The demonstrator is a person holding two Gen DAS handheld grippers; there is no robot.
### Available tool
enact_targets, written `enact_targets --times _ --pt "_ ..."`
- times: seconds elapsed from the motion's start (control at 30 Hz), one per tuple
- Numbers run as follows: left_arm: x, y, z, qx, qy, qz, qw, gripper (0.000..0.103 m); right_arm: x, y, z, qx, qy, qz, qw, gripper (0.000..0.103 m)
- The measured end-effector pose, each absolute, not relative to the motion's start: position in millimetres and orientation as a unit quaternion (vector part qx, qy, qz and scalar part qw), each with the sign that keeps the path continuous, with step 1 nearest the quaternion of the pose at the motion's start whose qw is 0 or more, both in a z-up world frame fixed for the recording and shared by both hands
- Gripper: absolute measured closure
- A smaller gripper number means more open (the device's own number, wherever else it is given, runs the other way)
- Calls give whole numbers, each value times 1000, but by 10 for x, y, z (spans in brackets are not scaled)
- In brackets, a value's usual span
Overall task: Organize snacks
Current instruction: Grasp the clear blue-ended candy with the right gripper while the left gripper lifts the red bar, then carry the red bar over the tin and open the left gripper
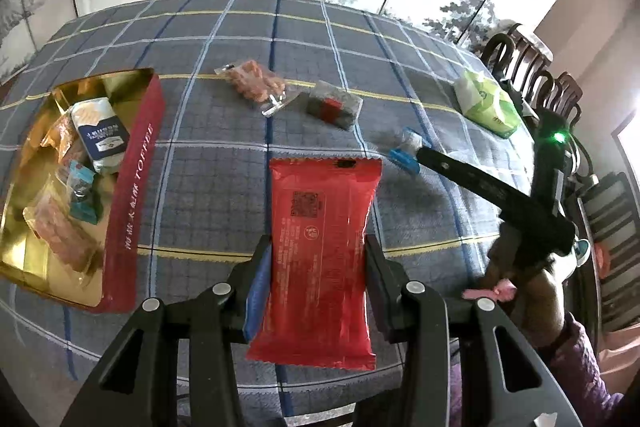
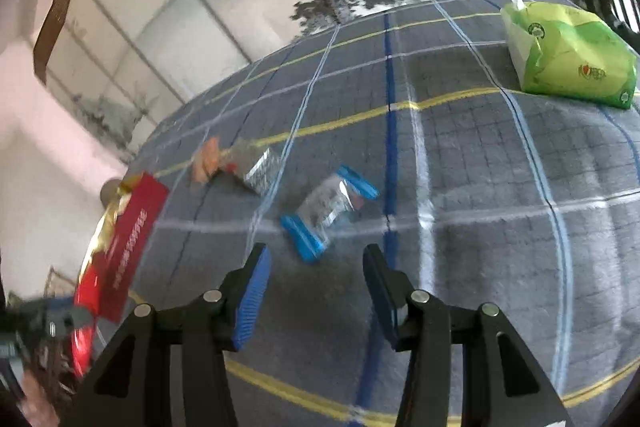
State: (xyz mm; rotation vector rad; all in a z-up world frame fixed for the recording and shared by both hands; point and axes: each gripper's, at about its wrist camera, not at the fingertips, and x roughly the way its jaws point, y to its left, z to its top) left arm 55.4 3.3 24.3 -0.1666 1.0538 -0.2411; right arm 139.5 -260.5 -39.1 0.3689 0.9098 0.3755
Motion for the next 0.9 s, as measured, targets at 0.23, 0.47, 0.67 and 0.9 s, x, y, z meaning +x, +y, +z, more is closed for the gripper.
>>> enact_targets --times 0.23,0.47,0.67,0.9 --pt "500 95 283 -83 492 -114 859 63 1631 -2436 -465 175 446 121 869 54" --pt "415 176 284 -93 490 -110 860 63 1656 -2251 -483 88 431 109 892 76" --pt "213 327 390 -103 471 -98 871 63 1438 -2263 -403 77 416 139 896 79" --pt "-22 764 514 -119 455 -51 881 63 1305 -2278 -449 81 416 130 897 79"
